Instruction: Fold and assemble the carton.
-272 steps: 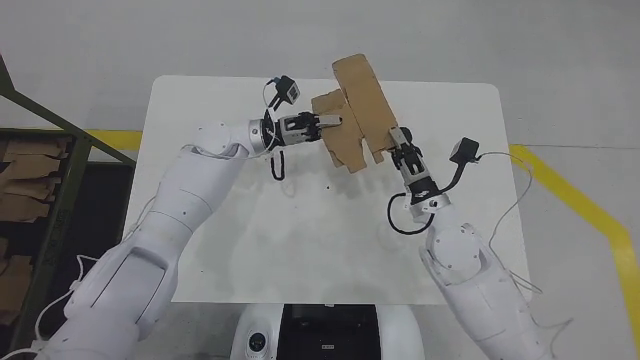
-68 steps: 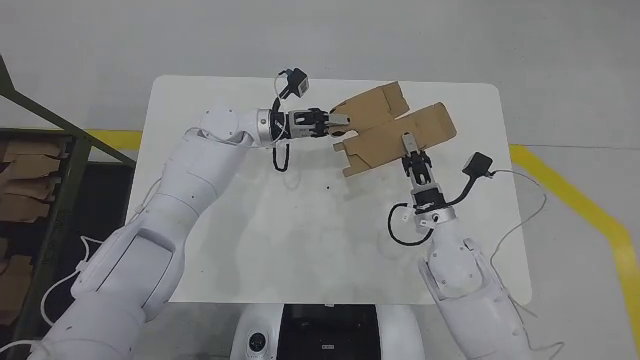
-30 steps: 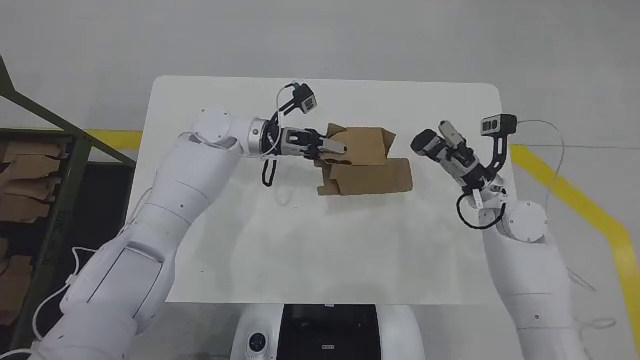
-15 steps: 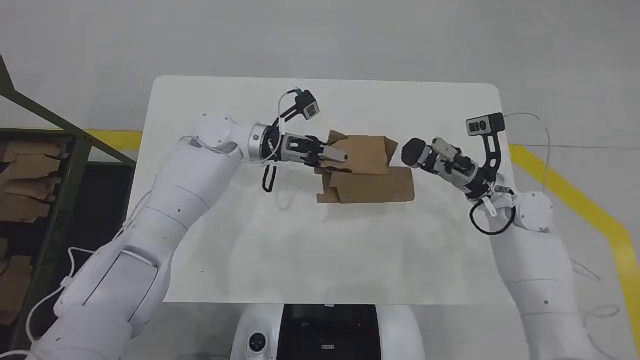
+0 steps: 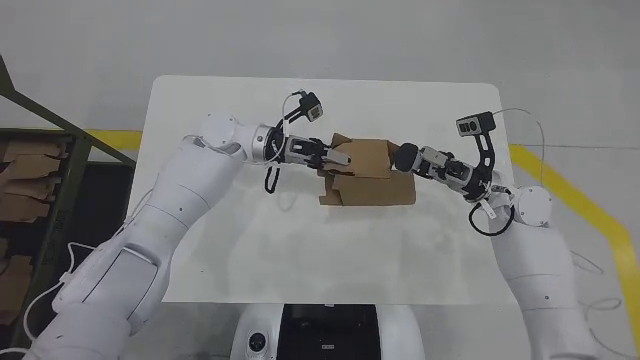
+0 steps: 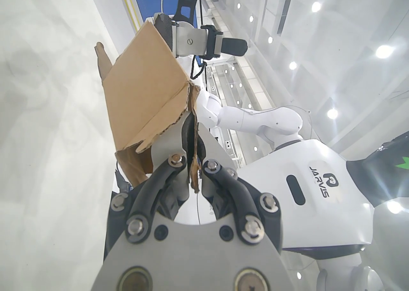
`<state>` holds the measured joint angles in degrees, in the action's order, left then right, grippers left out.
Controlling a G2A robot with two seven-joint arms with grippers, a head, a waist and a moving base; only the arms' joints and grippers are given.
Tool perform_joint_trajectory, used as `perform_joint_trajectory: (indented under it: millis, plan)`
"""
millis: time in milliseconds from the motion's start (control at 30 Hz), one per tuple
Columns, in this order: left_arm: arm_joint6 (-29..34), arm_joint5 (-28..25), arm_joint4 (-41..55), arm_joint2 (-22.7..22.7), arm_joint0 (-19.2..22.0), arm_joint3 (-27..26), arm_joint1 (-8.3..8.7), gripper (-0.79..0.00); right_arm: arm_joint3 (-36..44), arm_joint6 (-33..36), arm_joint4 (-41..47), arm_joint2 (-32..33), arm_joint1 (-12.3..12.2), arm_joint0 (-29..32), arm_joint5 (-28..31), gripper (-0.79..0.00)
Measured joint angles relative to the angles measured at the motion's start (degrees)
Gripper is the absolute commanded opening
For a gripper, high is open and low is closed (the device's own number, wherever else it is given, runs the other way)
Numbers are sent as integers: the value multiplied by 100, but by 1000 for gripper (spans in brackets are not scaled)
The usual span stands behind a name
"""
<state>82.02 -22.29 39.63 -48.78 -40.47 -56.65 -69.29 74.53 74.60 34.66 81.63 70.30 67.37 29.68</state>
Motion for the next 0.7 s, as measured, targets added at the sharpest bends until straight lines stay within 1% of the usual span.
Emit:
perform_joint_trajectory:
  millis: [33, 267, 333, 500, 633, 700]
  plan:
    - [0, 0, 8, 15, 4, 2, 2, -785, 19, 16, -12, -4, -9, 1, -16, -191]
    - [3, 3, 63, 107, 24, -60, 24, -785, 25, 99, -172, -92, -63, -49, -99, -234]
    - [0, 1, 76, 121, 25, -80, 35, -785, -21, 109, -224, -124, -76, -102, -109, -268]
    - [0, 0, 109, 149, 20, -117, 63, -785, -75, 195, -377, -195, -119, -227, -195, -305]
    - [-1, -1, 134, 171, 20, -141, 80, -785, -77, 294, -417, -282, -151, -280, -294, -317]
    - [-3, -3, 142, 187, 20, -156, 88, -785, -94, 321, -421, -352, -161, -298, -321, -339]
